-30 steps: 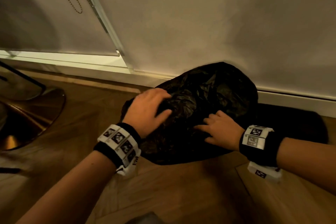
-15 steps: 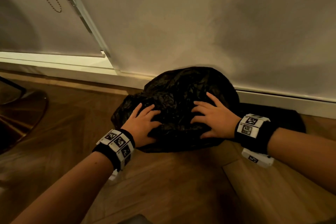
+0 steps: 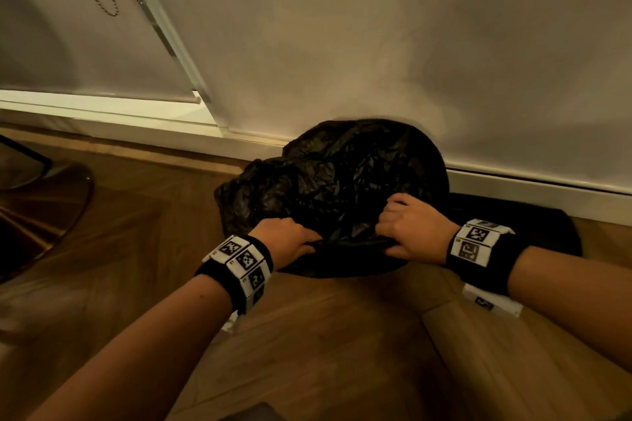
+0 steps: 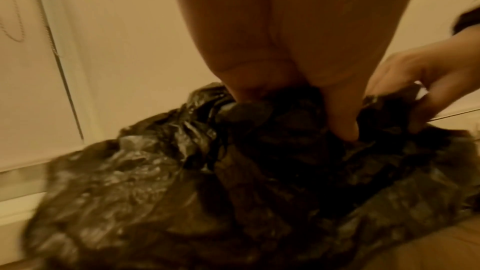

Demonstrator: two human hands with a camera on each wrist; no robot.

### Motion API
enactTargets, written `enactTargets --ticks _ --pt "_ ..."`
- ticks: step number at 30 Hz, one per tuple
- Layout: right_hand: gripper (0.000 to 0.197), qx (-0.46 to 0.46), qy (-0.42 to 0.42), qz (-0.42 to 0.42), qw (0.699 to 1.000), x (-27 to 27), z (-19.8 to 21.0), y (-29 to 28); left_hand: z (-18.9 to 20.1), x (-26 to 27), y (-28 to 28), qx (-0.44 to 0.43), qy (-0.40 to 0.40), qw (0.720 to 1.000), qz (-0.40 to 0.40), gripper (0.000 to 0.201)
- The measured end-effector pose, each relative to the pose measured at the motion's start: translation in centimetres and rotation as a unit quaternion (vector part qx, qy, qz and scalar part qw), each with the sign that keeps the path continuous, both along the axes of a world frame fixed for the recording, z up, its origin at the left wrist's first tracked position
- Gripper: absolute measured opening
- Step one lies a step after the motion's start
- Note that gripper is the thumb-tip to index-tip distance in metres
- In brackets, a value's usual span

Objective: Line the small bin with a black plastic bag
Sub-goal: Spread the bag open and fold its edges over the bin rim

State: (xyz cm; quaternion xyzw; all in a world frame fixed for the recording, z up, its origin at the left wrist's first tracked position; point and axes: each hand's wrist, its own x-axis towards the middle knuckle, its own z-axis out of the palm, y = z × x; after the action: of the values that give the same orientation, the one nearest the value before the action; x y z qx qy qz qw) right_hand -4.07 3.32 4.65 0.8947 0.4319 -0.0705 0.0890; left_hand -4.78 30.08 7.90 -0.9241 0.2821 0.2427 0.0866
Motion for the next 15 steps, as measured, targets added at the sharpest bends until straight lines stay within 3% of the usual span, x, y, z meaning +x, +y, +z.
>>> enactTargets --ticks 2,3,6,10,13,15 --pt "0.071 0.051 0.037 -0.005 0.998 -1.1 0.6 0.5 -0.1 -0.1 0.8 0.008 -0.012 1.0 -0.015 0.041" --pt "0.078 0.086 0.056 -0.01 0.995 -1.6 1.0 0.5 -0.3 -0.4 1.1 0.002 -0.02 1.0 -0.02 0.043" --pt "0.071 0.107 -0.002 -0.012 0.994 -1.3 1.6 -0.4 -0.9 -1.4 2.8 -0.039 -0.022 0.999 -0.025 0.05" --pt "0.076 0.033 0.037 -0.041 0.998 -1.3 0.1 -2.4 -1.1 -0.4 5.8 -0.125 -0.069 0.989 -0.034 0.048" --pt "0.063 0.009 -0.003 -0.026 1.0 -1.3 0.0 -1.9 -0.4 -0.2 5.9 -0.079 -0.088 0.993 -0.023 0.046" --pt "0.052 0.034 -0.052 -0.001 0.998 -1.5 -0.4 -1.3 0.1 -1.0 4.5 -0.037 -0.051 0.998 -0.006 0.048"
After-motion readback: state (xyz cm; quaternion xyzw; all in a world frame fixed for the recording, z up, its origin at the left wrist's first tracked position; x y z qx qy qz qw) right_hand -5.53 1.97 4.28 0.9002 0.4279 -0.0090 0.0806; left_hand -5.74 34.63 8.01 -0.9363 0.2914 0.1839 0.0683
